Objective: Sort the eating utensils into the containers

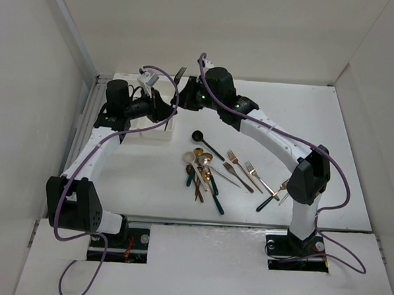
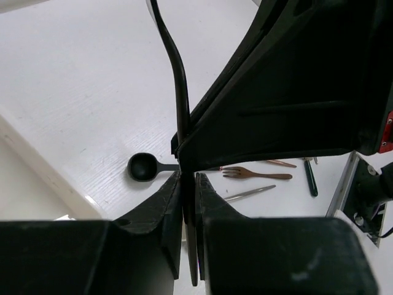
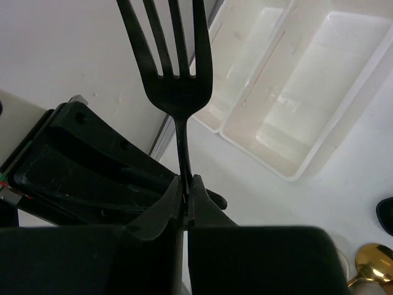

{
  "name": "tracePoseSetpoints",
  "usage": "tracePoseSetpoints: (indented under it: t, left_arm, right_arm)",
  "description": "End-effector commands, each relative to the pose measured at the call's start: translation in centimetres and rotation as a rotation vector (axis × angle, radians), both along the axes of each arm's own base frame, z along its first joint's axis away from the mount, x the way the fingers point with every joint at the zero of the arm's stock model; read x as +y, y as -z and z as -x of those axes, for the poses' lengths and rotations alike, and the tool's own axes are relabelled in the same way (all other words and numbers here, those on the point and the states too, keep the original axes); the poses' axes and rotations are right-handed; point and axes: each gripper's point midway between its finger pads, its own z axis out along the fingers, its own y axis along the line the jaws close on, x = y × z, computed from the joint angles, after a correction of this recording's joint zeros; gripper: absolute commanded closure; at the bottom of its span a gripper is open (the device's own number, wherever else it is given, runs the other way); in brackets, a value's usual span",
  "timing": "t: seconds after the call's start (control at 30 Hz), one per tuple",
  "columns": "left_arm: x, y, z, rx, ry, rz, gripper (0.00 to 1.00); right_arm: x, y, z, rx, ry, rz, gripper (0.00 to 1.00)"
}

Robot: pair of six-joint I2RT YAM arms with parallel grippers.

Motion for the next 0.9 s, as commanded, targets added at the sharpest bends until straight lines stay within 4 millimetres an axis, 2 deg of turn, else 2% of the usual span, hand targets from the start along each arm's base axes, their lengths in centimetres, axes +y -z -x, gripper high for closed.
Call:
tracePoseSetpoints:
  t: [0.0,0.1,0.13,0.17,0.2,0.23,0.27,0.3,0.33,0.37,0.4,0.43,0.47,0.5,0.53,0.57,0.63,0.67,0.7,0.73,0.77,0.8,0.83,0.87]
  left_arm:
    - [-0.3,-1.8,-0.4,-0.060,-0.002,0.020,1.00]
    - [0.2,-1.6,-1.2,-0.062,-0.055,0.005,1.00]
    - [0.8,-1.5,-1.7,-0.063,-0.090,-0.003,1.00]
    - [2.2,-1.1,-2.8,-0.054,-0.169,-0.023,1.00]
    - [3.1,-0.8,-3.4,-0.046,-0.218,-0.035,1.00]
    - [4.3,-0.1,-4.2,-0.039,-0.271,-0.062,1.00]
    - [5.7,0.4,-5.1,-0.044,-0.328,-0.104,1.00]
    - [8.8,0.6,-6.6,-0.056,-0.468,-0.164,1.00]
    - [10.5,1.0,-7.5,-0.070,-0.532,-0.212,1.00]
    - [12.2,1.4,-8.2,-0.083,-0.588,-0.266,1.00]
    - [15.4,2.0,-9.3,-0.126,-0.687,-0.378,1.00]
    - [17.0,2.1,-10.0,-0.153,-0.737,-0.432,1.00]
    - [18.5,2.6,-10.4,-0.168,-0.784,-0.484,1.00]
    - [19.5,3.3,-11.3,-0.189,-0.817,-0.524,1.00]
    - [21.4,3.5,-11.7,-0.209,-0.867,-0.594,1.00]
    - [22.2,3.9,-12.1,-0.217,-0.877,-0.621,1.00]
    - [22.4,5.2,-13.2,-0.236,-0.861,-0.659,1.00]
    - [22.5,5.5,-13.7,-0.241,-0.856,-0.672,1.00]
    - [22.6,5.0,-14.4,-0.260,-0.850,-0.688,1.00]
    - [22.7,6.5,-15.2,-0.238,-0.836,-0.706,1.00]
    - [22.9,7.0,-15.6,-0.223,-0.839,-0.715,1.00]
    - [23.2,6.3,-16.4,-0.239,-0.849,-0.722,1.00]
    - [23.2,7.2,-16.5,-0.210,-0.837,-0.733,1.00]
    - [23.5,7.9,-16.6,-0.193,-0.849,-0.747,1.00]
  right_arm:
    - [1.2,-4.0,0.7,-0.076,-0.055,-0.087,1.00]
    - [1.1,-3.2,0.1,-0.065,-0.059,-0.082,0.99]
    - [0.8,-3.2,-0.2,-0.064,-0.060,-0.083,0.90]
    - [0.5,-3.2,-0.4,-0.063,-0.060,-0.085,0.57]
    - [-0.3,-3.3,-1.3,-0.062,-0.046,-0.086,0.41]
    - [-1.0,-2.5,-1.7,-0.036,-0.032,-0.065,0.31]
    - [-2.1,-2.9,-2.1,-0.032,-0.003,-0.056,0.26]
    - [-3.6,-2.4,-2.9,-0.018,0.054,-0.032,0.20]
    - [-5.9,-0.8,-3.8,0.023,0.109,0.022,0.19]
    - [-7.7,-1.2,-3.8,0.023,0.149,0.043,0.17]
    - [-9.3,-0.4,-4.1,0.032,0.189,0.089,0.10]
    - [-12.3,1.5,-5.2,0.070,0.293,0.153,0.06]
    - [-14.5,3.7,-4.5,0.136,0.335,0.238,0.05]
    - [-16.3,4.5,-4.2,0.168,0.376,0.279,0.05]
    - [-18.2,5.9,-4.0,0.194,0.422,0.342,0.05]
    - [-20.7,8.8,-3.0,0.275,0.461,0.422,0.05]
    - [-23.6,10.3,-1.8,0.318,0.521,0.486,0.04]
    - [-25.8,12.5,-1.0,0.369,0.560,0.539,0.04]
    - [-26.9,12.9,-0.3,0.388,0.574,0.549,0.04]
    - [-27.9,13.7,0.2,0.417,0.596,0.550,0.04]
    - [-28.9,14.6,1.0,0.453,0.613,0.562,0.04]
    - [-30.5,16.6,2.1,0.513,0.634,0.580,0.04]
    - [-31.2,16.9,2.6,0.533,0.658,0.570,0.06]
    - [-31.9,17.6,3.2,0.557,0.672,0.573,0.13]
